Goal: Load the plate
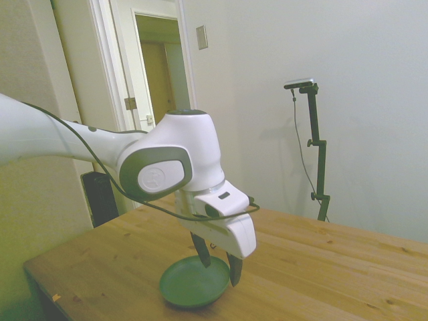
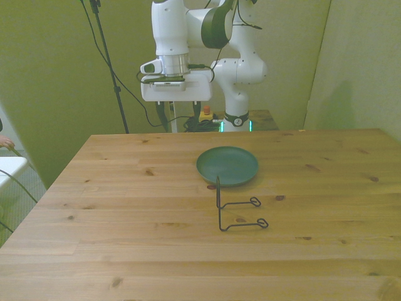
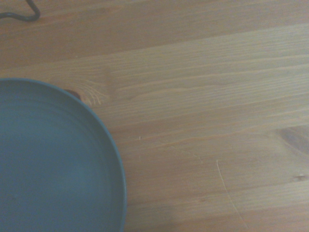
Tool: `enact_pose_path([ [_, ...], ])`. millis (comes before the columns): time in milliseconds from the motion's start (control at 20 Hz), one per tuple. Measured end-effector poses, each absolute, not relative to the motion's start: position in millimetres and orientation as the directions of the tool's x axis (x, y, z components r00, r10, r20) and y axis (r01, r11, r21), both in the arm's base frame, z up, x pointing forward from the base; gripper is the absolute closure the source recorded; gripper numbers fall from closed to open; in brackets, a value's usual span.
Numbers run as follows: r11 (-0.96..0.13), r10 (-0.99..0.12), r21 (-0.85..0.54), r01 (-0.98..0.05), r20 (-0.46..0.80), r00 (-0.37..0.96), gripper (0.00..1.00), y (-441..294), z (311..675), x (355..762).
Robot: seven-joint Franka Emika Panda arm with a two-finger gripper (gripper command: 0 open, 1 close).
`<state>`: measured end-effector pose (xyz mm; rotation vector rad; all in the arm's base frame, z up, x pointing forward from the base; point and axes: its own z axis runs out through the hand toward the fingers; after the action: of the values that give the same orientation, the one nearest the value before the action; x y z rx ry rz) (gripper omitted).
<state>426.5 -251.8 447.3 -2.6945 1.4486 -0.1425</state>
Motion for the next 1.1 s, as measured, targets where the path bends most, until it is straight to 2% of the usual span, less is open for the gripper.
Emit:
enact_pose_path([
  [350, -0.561, -0.819, -0.167, -0.811, -0.035, 0.573, 0.0, -248, 400, 440],
  [750, -0.552, -0.822, -0.193, -0.811, -0.034, 0.568, 0.0, -230, 372, 442],
  [1100, -0.54, -0.827, -0.214, -0.814, -0.047, 0.56, 0.0, -220, 363, 449],
])
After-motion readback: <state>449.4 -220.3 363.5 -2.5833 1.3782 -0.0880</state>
